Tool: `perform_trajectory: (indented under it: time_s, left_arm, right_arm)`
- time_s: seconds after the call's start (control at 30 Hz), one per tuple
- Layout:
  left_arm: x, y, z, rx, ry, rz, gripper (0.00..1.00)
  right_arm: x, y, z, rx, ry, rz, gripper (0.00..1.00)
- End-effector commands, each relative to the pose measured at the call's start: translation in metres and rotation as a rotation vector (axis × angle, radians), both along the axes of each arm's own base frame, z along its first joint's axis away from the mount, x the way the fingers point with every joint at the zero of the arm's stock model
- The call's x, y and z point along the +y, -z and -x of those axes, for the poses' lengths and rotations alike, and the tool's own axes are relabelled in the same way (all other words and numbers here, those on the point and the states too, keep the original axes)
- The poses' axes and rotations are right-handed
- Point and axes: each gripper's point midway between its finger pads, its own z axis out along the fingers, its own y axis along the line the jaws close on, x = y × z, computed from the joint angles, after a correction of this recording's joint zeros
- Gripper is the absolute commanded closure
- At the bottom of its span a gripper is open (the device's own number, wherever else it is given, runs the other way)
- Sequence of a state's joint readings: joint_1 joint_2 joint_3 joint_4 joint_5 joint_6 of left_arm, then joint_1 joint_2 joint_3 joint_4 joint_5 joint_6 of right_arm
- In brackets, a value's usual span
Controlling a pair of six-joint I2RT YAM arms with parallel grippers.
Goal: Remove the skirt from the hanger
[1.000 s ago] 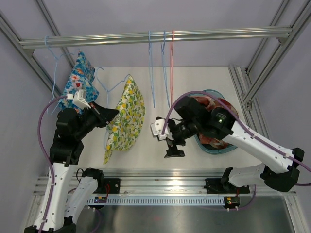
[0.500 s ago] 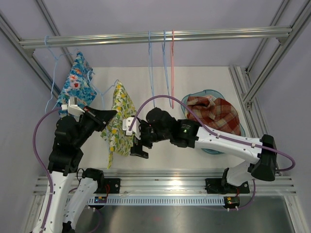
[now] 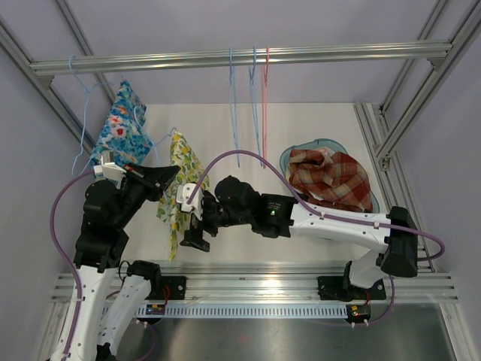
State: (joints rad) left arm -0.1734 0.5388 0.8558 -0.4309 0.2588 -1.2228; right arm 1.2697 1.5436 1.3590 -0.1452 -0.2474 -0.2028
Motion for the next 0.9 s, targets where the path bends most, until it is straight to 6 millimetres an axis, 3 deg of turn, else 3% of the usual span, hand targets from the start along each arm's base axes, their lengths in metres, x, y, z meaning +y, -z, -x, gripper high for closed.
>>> perform_trajectory:
  time_s: [0.0,0.2,0.33,0.37,0.43,0.53,0.57,0.7,0.8,0.87]
  left_arm:
    - [0.001,-0.052,0.000,-0.165,-0.011,0.090,1.00]
    - [0.002,-0.061,0.004,-0.187,-0.012,0.099,1.00]
    - [0.000,-0.060,0.006,-0.188,0.000,0.099,1.00]
    - [0.000,-0.062,0.009,-0.195,0.003,0.098,1.00]
    - [0.000,-0.058,0.010,-0.190,0.005,0.091,1.00]
    - [-0.001,-0.052,0.012,-0.187,0.012,0.072,1.00]
    - [-0.001,-0.050,0.013,-0.193,0.019,0.052,1.00]
    - [-0.005,-0.029,0.020,-0.198,0.074,-0.104,1.00]
    - [0.000,0.003,0.021,-0.177,0.097,-0.288,1.00]
    - [0.007,0.023,0.023,-0.174,0.102,-0.411,1.00]
  right_arm:
    - [0.019,-0.021,-0.005,0.007,0.062,-0.107,0.01]
    - [0.025,-0.014,-0.035,-0.036,0.222,-0.102,0.07]
    - [0.016,-0.014,-0.045,-0.075,0.277,-0.094,0.33]
    - [0.013,-0.011,-0.045,-0.082,0.281,-0.087,0.45]
    - [0.007,-0.015,-0.048,-0.104,0.292,-0.088,0.59]
    - [-0.006,-0.024,-0.057,-0.126,0.314,-0.098,0.95]
    - [-0.010,-0.026,-0.059,-0.134,0.320,-0.101,1.00]
    - [-0.035,-0.052,-0.076,-0.173,0.336,-0.122,1.00]
    - [-0.058,-0.090,-0.086,-0.226,0.338,-0.175,1.00]
    - [-0.073,-0.119,-0.082,-0.269,0.295,-0.216,1.00]
